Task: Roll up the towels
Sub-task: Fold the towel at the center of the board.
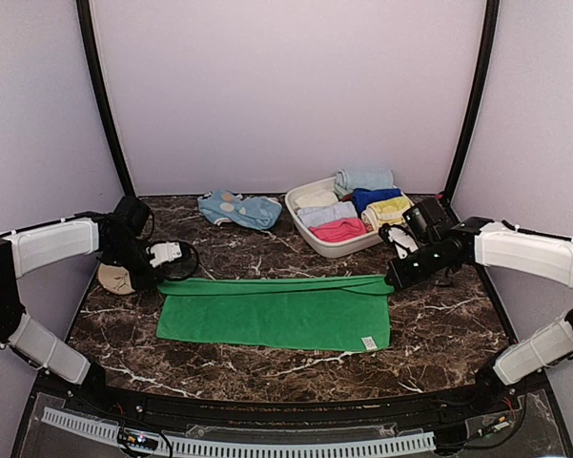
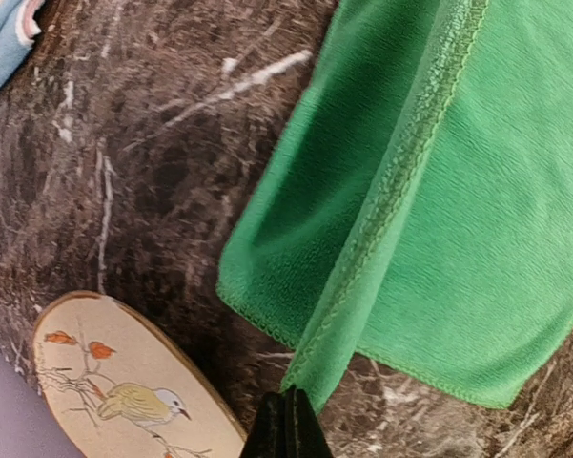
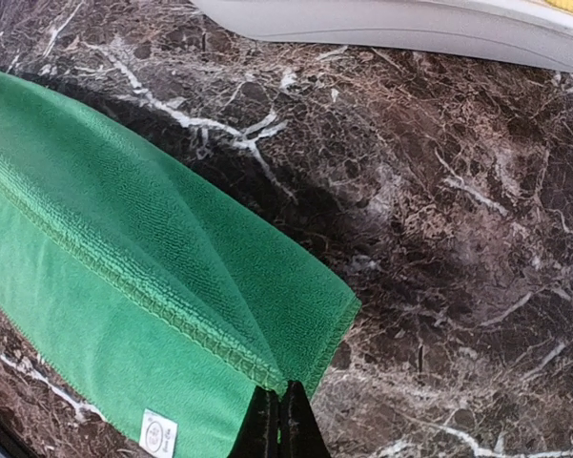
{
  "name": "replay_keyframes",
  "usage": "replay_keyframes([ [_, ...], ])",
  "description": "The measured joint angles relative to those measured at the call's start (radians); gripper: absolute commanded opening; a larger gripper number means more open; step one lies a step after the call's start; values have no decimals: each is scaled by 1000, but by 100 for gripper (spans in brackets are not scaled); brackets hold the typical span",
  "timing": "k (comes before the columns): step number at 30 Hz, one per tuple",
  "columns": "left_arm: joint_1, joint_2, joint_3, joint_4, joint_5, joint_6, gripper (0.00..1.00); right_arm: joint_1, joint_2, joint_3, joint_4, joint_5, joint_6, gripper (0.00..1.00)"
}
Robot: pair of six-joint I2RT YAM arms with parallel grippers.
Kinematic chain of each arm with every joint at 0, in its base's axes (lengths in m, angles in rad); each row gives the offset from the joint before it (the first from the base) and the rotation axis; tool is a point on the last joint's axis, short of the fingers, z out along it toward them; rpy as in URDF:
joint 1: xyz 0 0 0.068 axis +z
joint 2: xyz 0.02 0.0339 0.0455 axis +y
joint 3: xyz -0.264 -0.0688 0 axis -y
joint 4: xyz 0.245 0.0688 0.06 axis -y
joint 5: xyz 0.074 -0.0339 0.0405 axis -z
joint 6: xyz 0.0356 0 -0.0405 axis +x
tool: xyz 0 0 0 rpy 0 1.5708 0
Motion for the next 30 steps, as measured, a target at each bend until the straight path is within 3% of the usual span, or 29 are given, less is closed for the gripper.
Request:
replay_keyframes([
  [4, 0, -78, -77, -36, 18, -1, 0, 44, -58, -28, -12, 6, 55, 0],
  [13, -19, -167, -101, -109, 85, -3, 0, 155, -44, -80, -28, 13, 212, 0],
  [20, -157, -167, -228, -117, 85, -12, 0, 166, -55, -190, -18, 31, 309, 0],
  [30, -166, -200, -319, -114, 28, -2, 0, 169, -71, -194, 8, 47, 348, 0],
])
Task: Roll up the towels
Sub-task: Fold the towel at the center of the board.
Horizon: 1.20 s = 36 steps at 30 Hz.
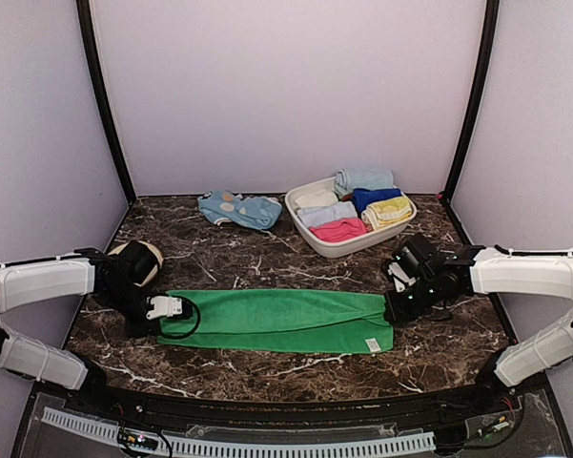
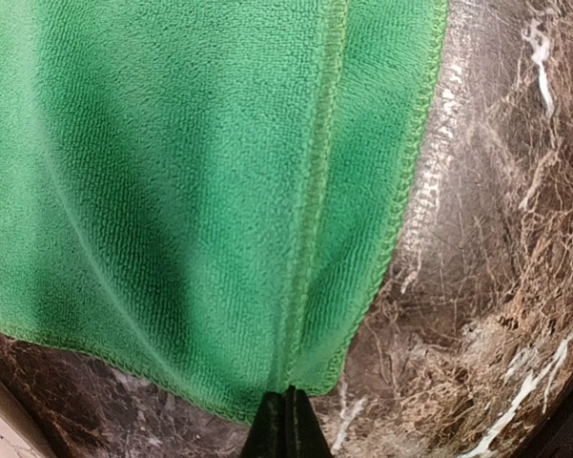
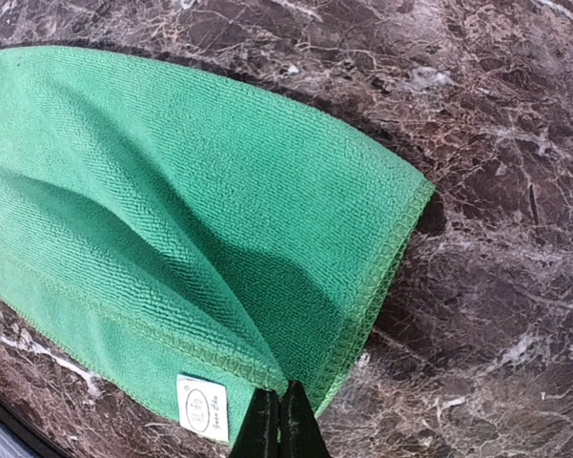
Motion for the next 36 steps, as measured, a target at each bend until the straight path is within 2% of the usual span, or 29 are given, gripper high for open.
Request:
replay_keyframes([
  [9, 0, -14, -19, 54, -71, -1, 0, 4, 0, 32, -24, 11, -5, 0],
  [16, 0, -25, 121, 22, -46, -26, 0, 4, -18, 98, -48, 31, -17, 0],
  [19, 0, -44, 132, 5, -22, -26, 0, 4, -35, 95, -61, 29, -16, 0],
  [23, -1, -51, 82, -12, 8, -20, 0, 4, -64, 73, -64, 25, -8, 0],
  [29, -12, -21, -79, 11, -1, 10, 0, 4, -78, 15, -66, 19, 13, 0],
  [33, -14, -9, -78, 50, -15, 19, 0, 5, -79, -18, -61, 12, 24, 0],
  [36, -15, -3, -77, 76, -30, 24, 6, 5, -80, -44, -53, 1, 27, 0],
])
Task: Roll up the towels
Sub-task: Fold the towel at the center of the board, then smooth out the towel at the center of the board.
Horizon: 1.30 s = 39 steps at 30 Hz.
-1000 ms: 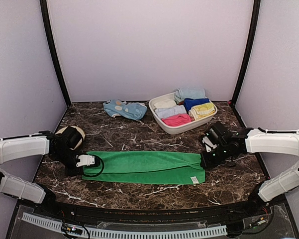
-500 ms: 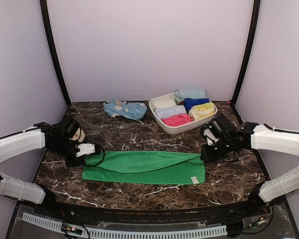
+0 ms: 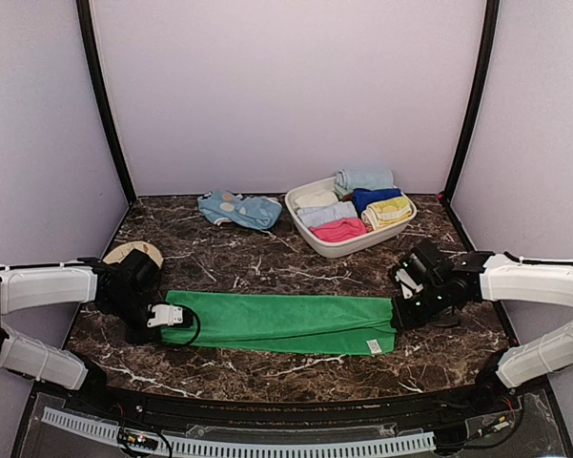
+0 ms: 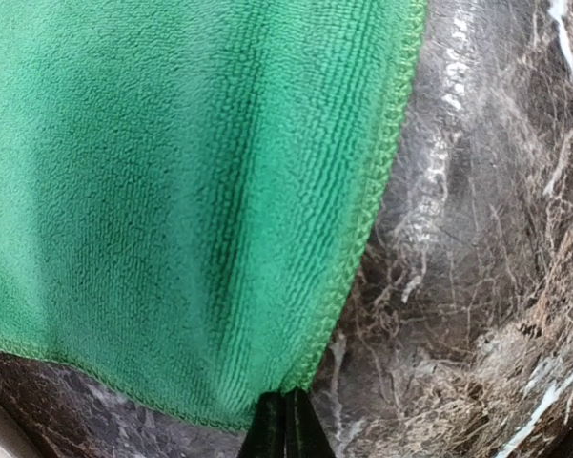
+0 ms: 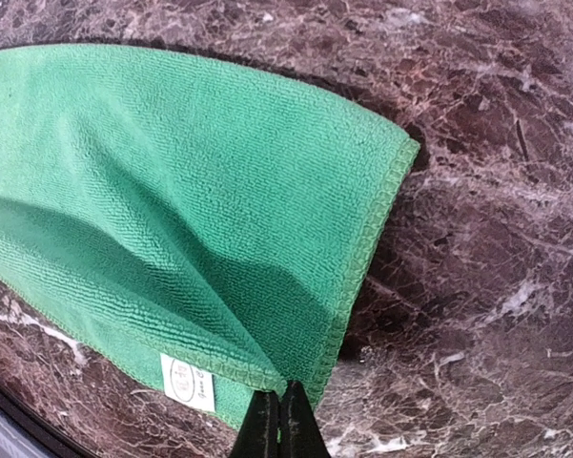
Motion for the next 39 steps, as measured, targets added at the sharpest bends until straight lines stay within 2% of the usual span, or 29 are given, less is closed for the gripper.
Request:
replay_keyframes([
  [2, 0, 7, 4, 5, -8, 3, 12, 1, 0, -14, 5, -9, 3, 0],
  [5, 0, 8, 8, 4, -18, 8, 26, 10, 0, -27, 18, -21, 9, 4],
  [9, 0, -31, 8, -51, -34, 21, 35, 28, -1, -34, 23, -26, 13, 11],
  [11, 0, -66, 8, -84, -40, 27, 38, 37, -1, -35, 22, -25, 14, 18],
  [13, 0, -106, 8, -115, -50, 34, 44, 46, -5, -38, 18, -25, 23, 33],
  [14, 0, -119, 8, -124, -53, 36, 45, 53, -13, -40, 13, -25, 18, 38],
  [18, 0, -143, 42, -183, -65, 49, 45, 81, -63, -42, -17, -29, 31, 42],
  [22, 0, -130, 142, -228, -64, 56, 43, 92, -144, -22, -82, -26, 32, 45],
  [27, 0, -45, 279, -211, -38, 31, 34, 82, -187, 93, -122, 0, 19, 41],
  [31, 0, 97, 322, -137, 8, -28, 24, 49, -111, 127, -64, -10, 3, 25],
  [34, 0, 220, 317, -80, 22, -71, 22, 35, -10, 106, 11, -46, 11, 14],
  [39, 0, 272, 226, 13, 12, -94, 21, 39, 23, -48, 136, -124, 64, 11],
])
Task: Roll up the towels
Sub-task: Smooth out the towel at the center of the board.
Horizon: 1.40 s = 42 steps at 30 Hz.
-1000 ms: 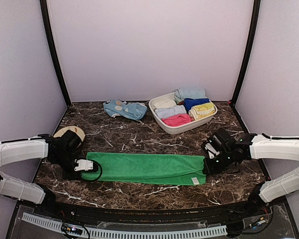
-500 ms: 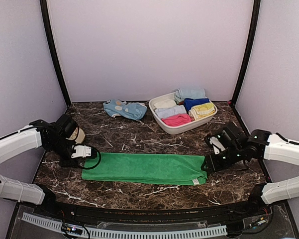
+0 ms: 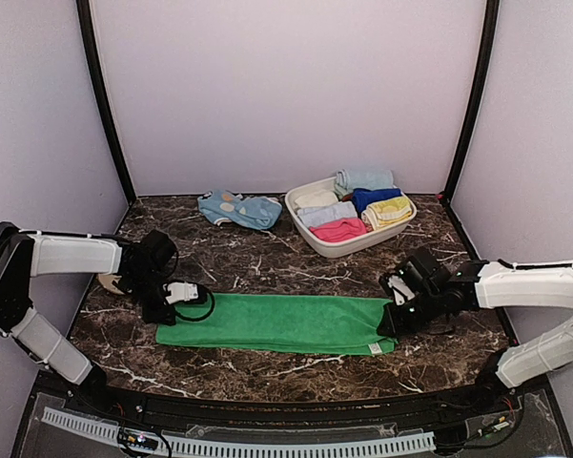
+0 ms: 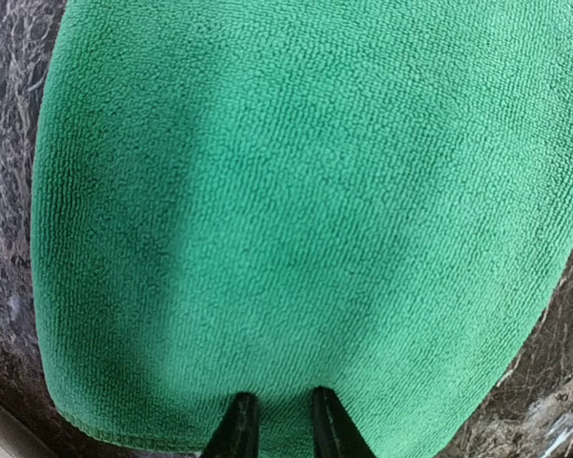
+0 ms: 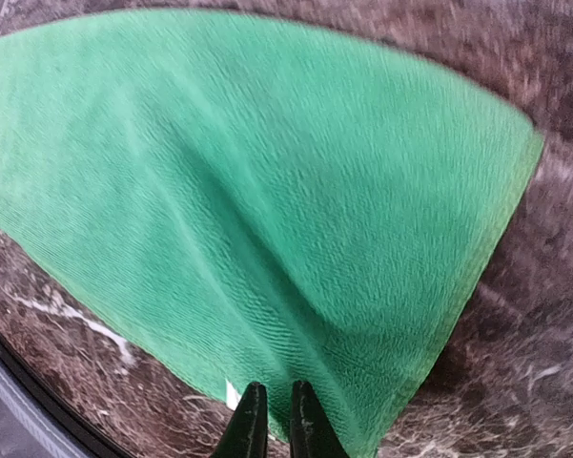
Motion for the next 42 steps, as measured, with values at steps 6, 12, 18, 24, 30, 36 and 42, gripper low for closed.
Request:
replay_keyframes([
  [6, -3, -71, -84, 96, -32, 26, 20, 8, -61, -140, 11, -21, 51, 11],
  [12, 13, -98, -117, 166, -75, 68, 21, 9, -76, -120, -39, 12, 50, 15],
  [18, 53, -105, -125, 219, -152, 90, 25, 8, -97, 40, -101, 20, 23, 19],
  [24, 56, -145, -110, 177, -130, 85, 29, -18, 17, 131, -2, -10, 2, 16],
  [30, 57, -184, -46, 122, -93, 61, 29, -64, 223, 119, 93, -31, -23, 13],
  [36, 51, -193, -28, 109, -42, 42, 13, -131, 260, 84, 158, -57, -35, 13],
  [42, 48, -111, -131, 202, -77, 55, 8, -157, 257, 71, 175, -67, -40, 12],
])
